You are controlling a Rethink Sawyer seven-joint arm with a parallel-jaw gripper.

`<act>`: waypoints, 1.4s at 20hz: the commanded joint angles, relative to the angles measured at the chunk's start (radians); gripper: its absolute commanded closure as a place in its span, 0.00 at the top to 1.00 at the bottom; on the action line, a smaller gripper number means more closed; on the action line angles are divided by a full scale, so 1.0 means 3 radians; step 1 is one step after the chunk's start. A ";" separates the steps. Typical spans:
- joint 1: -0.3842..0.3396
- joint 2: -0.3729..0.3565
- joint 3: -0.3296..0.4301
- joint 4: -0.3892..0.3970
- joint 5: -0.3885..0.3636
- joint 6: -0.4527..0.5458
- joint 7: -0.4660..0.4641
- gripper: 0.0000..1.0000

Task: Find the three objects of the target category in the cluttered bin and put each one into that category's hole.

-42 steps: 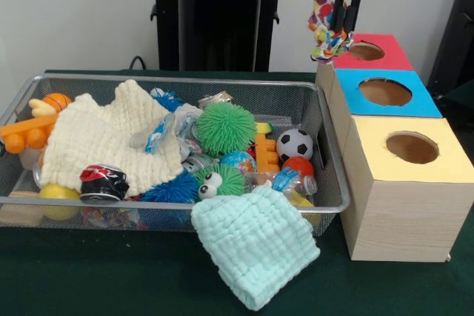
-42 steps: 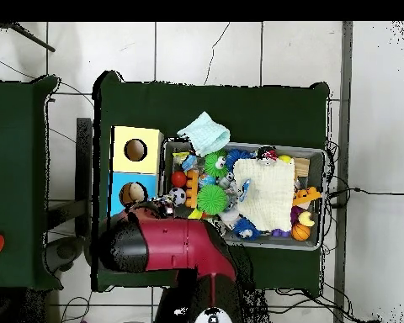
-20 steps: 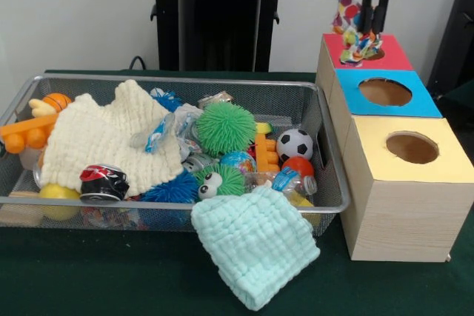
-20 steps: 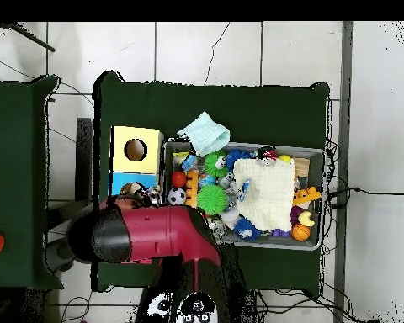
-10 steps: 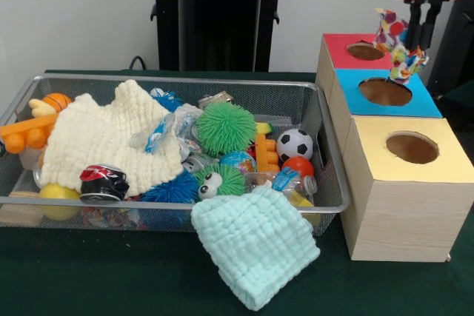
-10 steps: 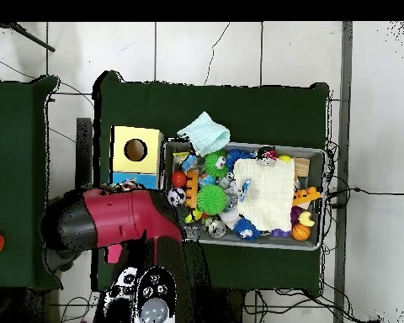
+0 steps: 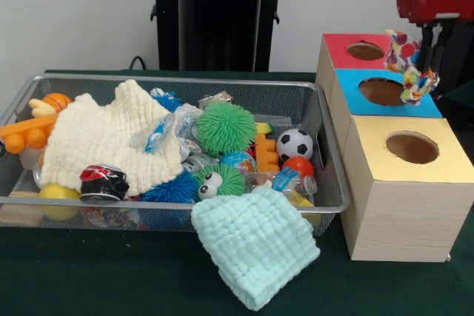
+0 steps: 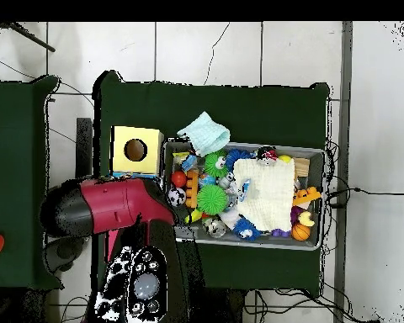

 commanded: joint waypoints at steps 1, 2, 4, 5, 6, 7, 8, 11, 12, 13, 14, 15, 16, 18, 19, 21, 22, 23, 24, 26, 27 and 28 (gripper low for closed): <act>-0.0067 0.0316 0.0063 -0.0258 0.0098 0.0071 0.0570 0.00; -0.0070 0.0323 0.0064 -0.0263 0.0095 0.0062 0.0563 0.00; -0.0062 0.0344 0.0049 -0.0283 0.0090 0.0053 0.0570 0.00; -0.0050 0.0363 0.0034 -0.0310 0.0083 0.0063 0.0578 0.00; -0.0041 0.0381 0.0027 -0.0332 0.0082 0.0059 0.0586 0.00; -0.0032 0.0398 0.0019 -0.0363 0.0081 0.0078 0.0590 0.00; -0.0021 0.0408 0.0009 -0.0384 0.0083 0.0085 0.0603 0.00; -0.0019 0.0432 0.0014 -0.0410 0.0085 0.0081 0.0599 0.00; -0.0022 0.0434 0.0016 -0.0410 0.0086 0.0076 0.0597 0.00; -0.0020 0.0438 0.0014 -0.0416 0.0087 0.0075 0.0596 0.00; -0.0018 0.0442 0.0013 -0.0421 0.0089 0.0075 0.0596 0.00; -0.0016 0.0441 0.0010 -0.0430 0.0092 0.0087 0.0600 0.00; -0.0009 0.0435 0.0004 -0.0444 0.0095 0.0113 0.0605 0.00; 0.0009 0.0410 -0.0014 -0.0491 0.0103 0.0218 0.0613 0.00; 0.0017 0.0385 -0.0023 -0.0512 0.0109 0.0281 0.0615 0.00; 0.0025 0.0308 -0.0031 -0.0520 0.0123 0.0406 0.0600 0.00; 0.0025 0.0264 -0.0032 -0.0520 0.0130 0.0469 0.0587 0.00; 0.0026 0.0225 -0.0036 -0.0528 0.0137 0.0539 0.0571 0.00; 0.0026 0.0185 -0.0040 -0.0536 0.0144 0.0610 0.0555 0.00; 0.0026 0.0152 -0.0046 -0.0573 0.0151 0.0709 0.0537 0.00; 0.0026 0.0152 -0.0047 -0.0597 0.0154 0.0737 0.0535 0.00; 0.0021 0.0152 -0.0041 -0.0612 0.0160 0.0756 0.0531 0.00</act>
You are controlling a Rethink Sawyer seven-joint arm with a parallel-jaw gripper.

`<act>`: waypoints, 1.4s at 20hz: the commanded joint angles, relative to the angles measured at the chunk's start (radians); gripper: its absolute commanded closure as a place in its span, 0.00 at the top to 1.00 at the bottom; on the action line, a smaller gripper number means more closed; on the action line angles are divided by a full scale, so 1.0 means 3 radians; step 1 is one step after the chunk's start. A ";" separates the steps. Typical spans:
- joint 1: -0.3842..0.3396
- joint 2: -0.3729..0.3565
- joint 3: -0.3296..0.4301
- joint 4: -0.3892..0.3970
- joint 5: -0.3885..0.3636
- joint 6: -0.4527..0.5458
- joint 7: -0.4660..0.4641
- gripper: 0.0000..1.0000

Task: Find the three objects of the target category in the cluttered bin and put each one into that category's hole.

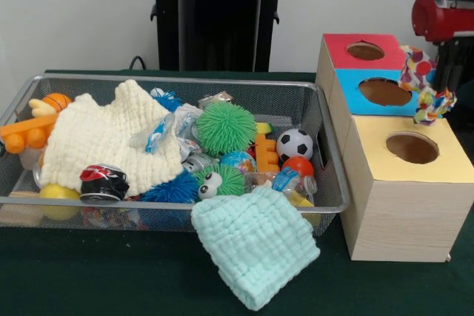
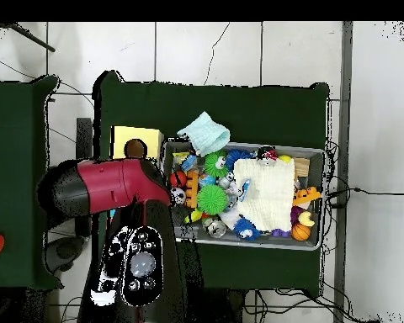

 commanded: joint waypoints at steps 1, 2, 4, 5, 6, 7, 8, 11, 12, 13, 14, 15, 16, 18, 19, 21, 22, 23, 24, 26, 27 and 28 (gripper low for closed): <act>-0.0025 -0.0051 0.0024 -0.0196 0.0116 0.0611 0.0530 0.00; -0.0034 -0.0050 0.0035 -0.0200 0.0121 0.0610 0.0523 0.00; -0.0056 -0.0046 0.0059 -0.0200 0.0129 0.0588 0.0503 0.00; -0.0069 -0.0037 0.0069 -0.0195 0.0127 0.0558 0.0489 0.00; -0.0079 -0.0027 0.0078 -0.0191 0.0129 0.0533 0.0479 0.00; -0.0085 -0.0014 0.0080 -0.0195 0.0126 0.0522 0.0473 0.00; -0.0089 -0.0005 0.0084 -0.0194 0.0123 0.0499 0.0466 0.00; -0.0102 0.0027 0.0097 -0.0193 0.0124 0.0448 0.0450 0.00; -0.0104 0.0040 0.0098 -0.0194 0.0121 0.0427 0.0447 0.00; -0.0108 0.0055 0.0101 -0.0205 0.0119 0.0418 0.0443 0.00; -0.0111 0.0068 0.0104 -0.0214 0.0116 0.0412 0.0440 0.00; -0.0115 0.0078 0.0107 -0.0213 0.0117 0.0395 0.0440 0.00; -0.0119 0.0089 0.0111 -0.0212 0.0117 0.0379 0.0440 0.00; -0.0150 0.0115 0.0142 -0.0174 0.0121 0.0298 0.0418 0.00; -0.0166 0.0129 0.0157 -0.0150 0.0119 0.0240 0.0407 0.00; -0.0202 0.0158 0.0181 -0.0125 0.0109 0.0173 0.0372 0.00; -0.0217 0.0166 0.0190 -0.0107 0.0101 0.0143 0.0356 0.00; -0.0233 0.0171 0.0200 -0.0086 0.0095 0.0107 0.0344 0.00; -0.0247 0.0175 0.0207 -0.0066 0.0087 0.0080 0.0330 0.00; -0.0276 0.0178 0.0223 -0.0025 0.0065 0.0021 0.0301 0.00; -0.0290 0.0180 0.0230 -0.0006 0.0056 -0.0005 0.0291 0.00; -0.0303 0.0180 0.0239 0.0013 0.0049 -0.0033 0.0283 0.00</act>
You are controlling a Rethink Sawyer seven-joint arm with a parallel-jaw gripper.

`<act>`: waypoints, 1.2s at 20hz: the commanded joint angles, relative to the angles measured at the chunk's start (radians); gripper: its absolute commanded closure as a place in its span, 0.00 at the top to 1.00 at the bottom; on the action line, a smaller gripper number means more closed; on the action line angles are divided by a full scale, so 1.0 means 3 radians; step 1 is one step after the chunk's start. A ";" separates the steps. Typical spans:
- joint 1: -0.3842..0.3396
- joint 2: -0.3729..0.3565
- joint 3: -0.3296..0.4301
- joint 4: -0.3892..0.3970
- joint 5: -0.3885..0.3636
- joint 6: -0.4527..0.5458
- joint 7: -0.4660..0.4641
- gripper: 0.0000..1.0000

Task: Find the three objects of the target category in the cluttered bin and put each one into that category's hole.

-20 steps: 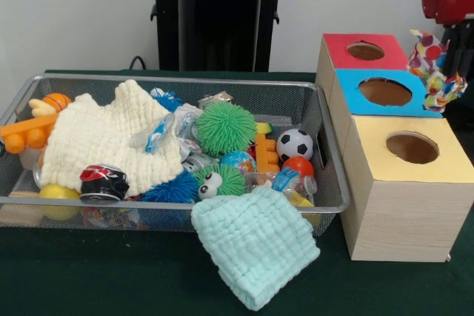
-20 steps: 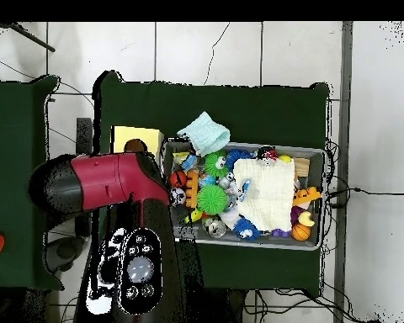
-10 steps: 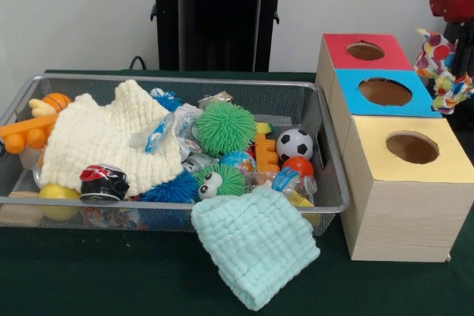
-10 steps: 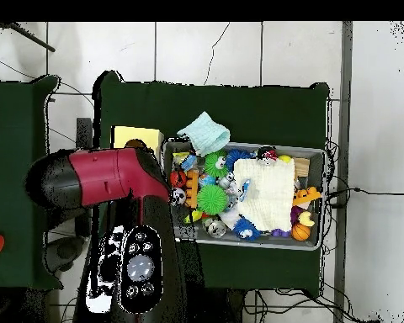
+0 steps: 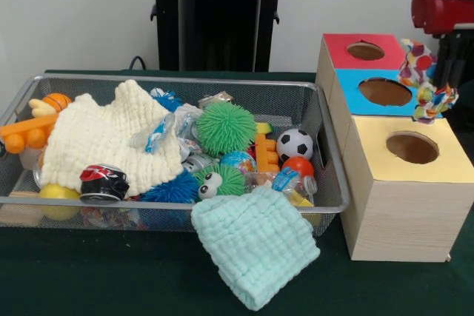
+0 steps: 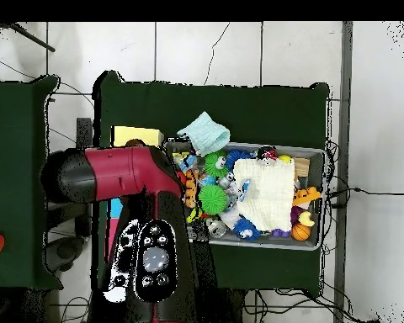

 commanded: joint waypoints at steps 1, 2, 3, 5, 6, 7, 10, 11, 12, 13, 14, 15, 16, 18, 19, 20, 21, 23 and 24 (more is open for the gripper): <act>-0.0197 0.0177 0.0242 0.0213 -0.0030 -0.0262 0.0270 0.00; -0.0199 0.0186 0.0241 0.0214 -0.0040 -0.0276 0.0269 0.00; -0.0202 0.0196 0.0240 0.0216 -0.0051 -0.0290 0.0269 0.00; -0.0205 0.0213 0.0237 0.0212 -0.0061 -0.0316 0.0277 0.00; -0.0209 0.0221 0.0241 0.0208 -0.0063 -0.0322 0.0273 0.00; -0.0213 0.0230 0.0244 0.0201 -0.0065 -0.0329 0.0269 0.00; -0.0207 0.0257 0.0233 0.0172 -0.0076 -0.0335 0.0272 0.00; -0.0202 0.0257 0.0227 0.0171 -0.0075 -0.0337 0.0278 0.00; -0.0196 0.0258 0.0222 0.0167 -0.0073 -0.0331 0.0285 0.00; -0.0189 0.0259 0.0217 0.0168 -0.0072 -0.0337 0.0297 0.00; -0.0180 0.0268 0.0208 0.0161 -0.0075 -0.0347 0.0308 0.00; -0.0173 0.0281 0.0203 0.0156 -0.0079 -0.0362 0.0319 0.00; -0.0164 0.0298 0.0194 0.0151 -0.0085 -0.0391 0.0333 0.00; -0.0133 0.0338 0.0163 0.0140 -0.0107 -0.0444 0.0371 0.00; -0.0115 0.0358 0.0147 0.0139 -0.0116 -0.0475 0.0393 0.00; -0.0098 0.0378 0.0131 0.0139 -0.0124 -0.0506 0.0414 0.00; -0.0089 0.0394 0.0125 0.0143 -0.0123 -0.0524 0.0428 0.00; -0.0081 0.0411 0.0121 0.0157 -0.0129 -0.0573 0.0434 0.00; -0.0083 0.0417 0.0124 0.0165 -0.0127 -0.0586 0.0430 0.00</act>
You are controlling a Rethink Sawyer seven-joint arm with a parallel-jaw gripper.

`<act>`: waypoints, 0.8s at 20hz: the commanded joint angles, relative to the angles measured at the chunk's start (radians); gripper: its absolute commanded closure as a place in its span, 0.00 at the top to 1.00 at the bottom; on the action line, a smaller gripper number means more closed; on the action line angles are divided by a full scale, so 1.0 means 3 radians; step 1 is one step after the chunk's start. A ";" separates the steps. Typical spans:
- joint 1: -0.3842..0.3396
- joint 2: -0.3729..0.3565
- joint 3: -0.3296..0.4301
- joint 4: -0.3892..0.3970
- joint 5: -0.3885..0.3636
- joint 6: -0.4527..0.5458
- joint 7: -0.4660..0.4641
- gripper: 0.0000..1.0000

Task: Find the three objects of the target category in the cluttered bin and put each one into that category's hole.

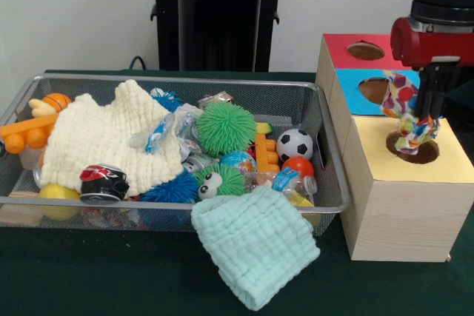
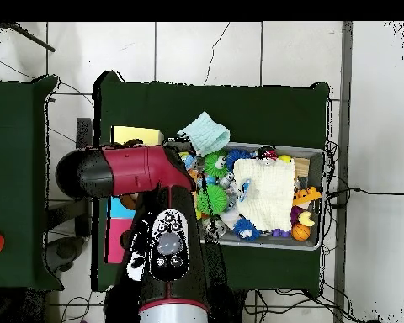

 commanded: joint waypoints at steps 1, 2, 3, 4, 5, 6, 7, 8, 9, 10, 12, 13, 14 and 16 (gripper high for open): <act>0.0002 0.0218 0.0113 0.0167 -0.0105 -0.0225 0.0430 0.00; 0.0005 0.0226 0.0109 0.0169 -0.0106 -0.0240 0.0429 0.00; 0.0005 0.0235 0.0106 0.0168 -0.0105 -0.0249 0.0424 0.00; 0.0008 0.0244 0.0100 0.0163 -0.0105 -0.0259 0.0424 0.00; 0.0010 0.0246 0.0098 0.0161 -0.0102 -0.0260 0.0422 0.00; 0.0013 0.0248 0.0095 0.0160 -0.0100 -0.0261 0.0420 0.00; 0.0015 0.0249 0.0093 0.0158 -0.0097 -0.0261 0.0419 0.00; 0.0017 0.0251 0.0090 0.0156 -0.0094 -0.0262 0.0417 0.00; 0.0016 0.0255 0.0094 0.0153 -0.0091 -0.0263 0.0411 0.00; 0.0013 0.0259 0.0098 0.0152 -0.0088 -0.0264 0.0408 0.00; 0.0010 0.0269 0.0101 0.0160 -0.0089 -0.0299 0.0411 0.00; 0.0003 0.0279 0.0111 0.0164 -0.0089 -0.0316 0.0407 0.00; -0.0007 0.0291 0.0123 0.0172 -0.0087 -0.0341 0.0407 0.00; -0.0028 0.0318 0.0145 0.0179 -0.0092 -0.0387 0.0394 0.00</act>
